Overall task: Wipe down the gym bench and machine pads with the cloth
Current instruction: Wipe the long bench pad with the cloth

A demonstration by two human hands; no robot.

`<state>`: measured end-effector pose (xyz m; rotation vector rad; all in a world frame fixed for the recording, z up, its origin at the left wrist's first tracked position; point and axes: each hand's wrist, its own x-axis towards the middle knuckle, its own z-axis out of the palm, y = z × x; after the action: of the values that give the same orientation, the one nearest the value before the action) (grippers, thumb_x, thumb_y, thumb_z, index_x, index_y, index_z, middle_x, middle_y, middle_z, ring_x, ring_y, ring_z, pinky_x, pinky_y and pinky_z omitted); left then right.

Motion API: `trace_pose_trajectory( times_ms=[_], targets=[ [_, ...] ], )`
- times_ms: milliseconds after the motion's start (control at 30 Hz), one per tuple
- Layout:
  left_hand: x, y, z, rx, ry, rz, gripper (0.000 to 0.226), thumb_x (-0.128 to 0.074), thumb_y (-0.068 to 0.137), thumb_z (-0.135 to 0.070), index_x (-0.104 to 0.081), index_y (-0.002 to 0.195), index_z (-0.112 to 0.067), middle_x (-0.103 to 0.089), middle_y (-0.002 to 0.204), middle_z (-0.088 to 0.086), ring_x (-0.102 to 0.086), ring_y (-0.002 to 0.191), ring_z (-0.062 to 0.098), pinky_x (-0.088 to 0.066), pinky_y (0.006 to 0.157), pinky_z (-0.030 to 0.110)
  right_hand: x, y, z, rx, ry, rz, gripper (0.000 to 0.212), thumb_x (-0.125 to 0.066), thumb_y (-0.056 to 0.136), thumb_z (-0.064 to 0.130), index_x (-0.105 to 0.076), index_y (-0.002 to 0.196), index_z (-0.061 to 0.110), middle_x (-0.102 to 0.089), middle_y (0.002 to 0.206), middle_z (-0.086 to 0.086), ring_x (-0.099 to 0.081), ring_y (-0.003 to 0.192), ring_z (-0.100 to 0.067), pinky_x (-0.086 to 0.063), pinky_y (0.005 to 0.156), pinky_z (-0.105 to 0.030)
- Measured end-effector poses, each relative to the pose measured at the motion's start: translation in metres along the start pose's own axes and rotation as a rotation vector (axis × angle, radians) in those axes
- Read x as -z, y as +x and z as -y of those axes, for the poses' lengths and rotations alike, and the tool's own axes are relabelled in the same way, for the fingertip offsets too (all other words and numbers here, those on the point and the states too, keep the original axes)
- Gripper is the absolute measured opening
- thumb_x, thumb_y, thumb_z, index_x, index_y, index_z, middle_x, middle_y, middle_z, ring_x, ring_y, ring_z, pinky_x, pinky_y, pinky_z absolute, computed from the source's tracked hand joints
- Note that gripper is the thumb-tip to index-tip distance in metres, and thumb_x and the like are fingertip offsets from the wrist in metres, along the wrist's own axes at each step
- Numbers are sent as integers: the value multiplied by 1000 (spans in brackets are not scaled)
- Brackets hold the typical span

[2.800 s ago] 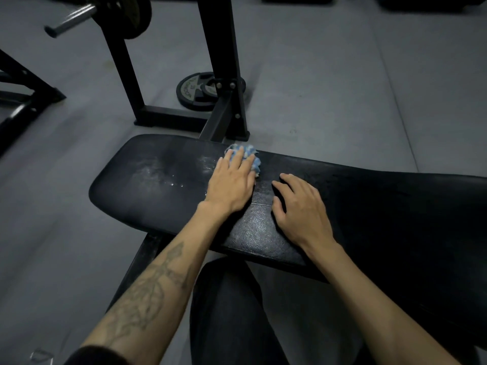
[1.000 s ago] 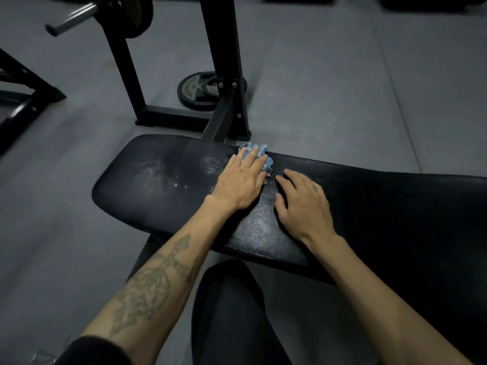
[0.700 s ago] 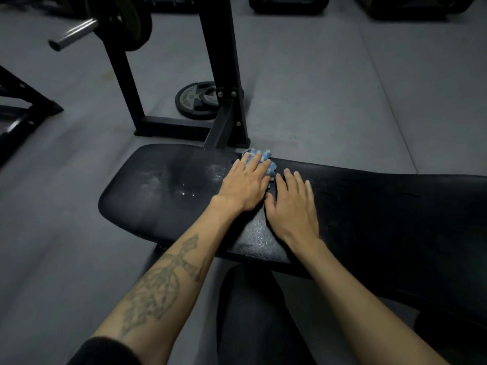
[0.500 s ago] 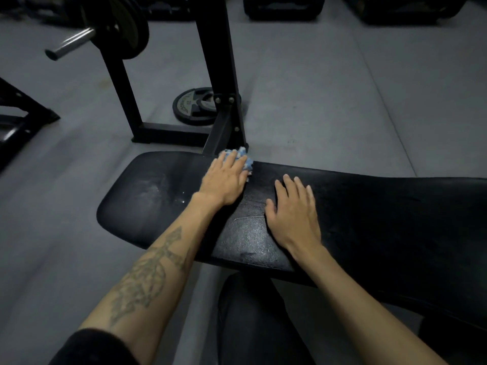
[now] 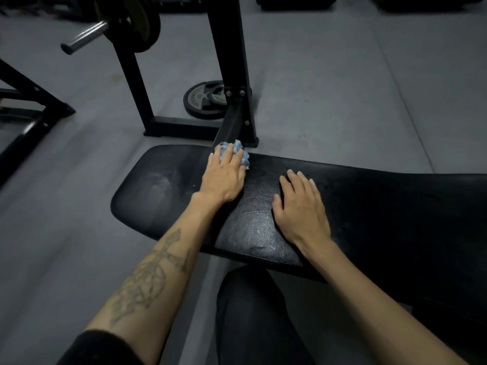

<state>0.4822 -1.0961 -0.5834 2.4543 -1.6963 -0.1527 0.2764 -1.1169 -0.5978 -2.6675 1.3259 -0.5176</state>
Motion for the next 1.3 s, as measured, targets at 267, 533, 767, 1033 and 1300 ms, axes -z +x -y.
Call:
trace_pose_trajectory(
  times_ms=[267,533,767,1033,1300],
  targets=[
    [-1,-8,11,-177,-17,28,54,-29,111,-33,-22,162,-16,-10,171,7,-4,158,31,-4,126,43,1,-1,0,18,-2,15,62,-30,96,40,-51,143,5,-46,152,-16,-38,144,-32,-26,122,-51],
    [-3,-25,-8,-176,-32,20,54,-27,111,-35,-24,161,-16,-10,171,6,-3,158,31,-2,126,45,2,0,1,101,37,7,52,-43,96,35,-58,137,7,-53,147,-14,-45,140,-29,-32,119,-48],
    [3,-17,8,-39,-16,-12,55,-24,110,-36,-24,161,-14,-14,171,9,-5,158,33,-4,126,46,2,-1,0,100,57,-2,47,-49,99,32,-57,138,8,-52,148,-12,-43,141,-28,-29,121,-47],
    [-3,-56,1,-194,-31,14,73,-9,99,-52,-31,159,-16,-18,170,5,-11,158,30,-8,127,44,0,0,0,94,54,-20,50,-44,96,34,-58,136,8,-53,146,-13,-45,139,-29,-31,119,-47],
    [-7,-66,-22,-56,-94,-5,53,-31,111,-34,-25,161,-20,-9,172,3,-1,158,28,-1,127,44,-2,0,0,87,59,-18,54,-39,96,37,-57,138,8,-53,147,-13,-44,140,-29,-29,120,-46]
  ],
)
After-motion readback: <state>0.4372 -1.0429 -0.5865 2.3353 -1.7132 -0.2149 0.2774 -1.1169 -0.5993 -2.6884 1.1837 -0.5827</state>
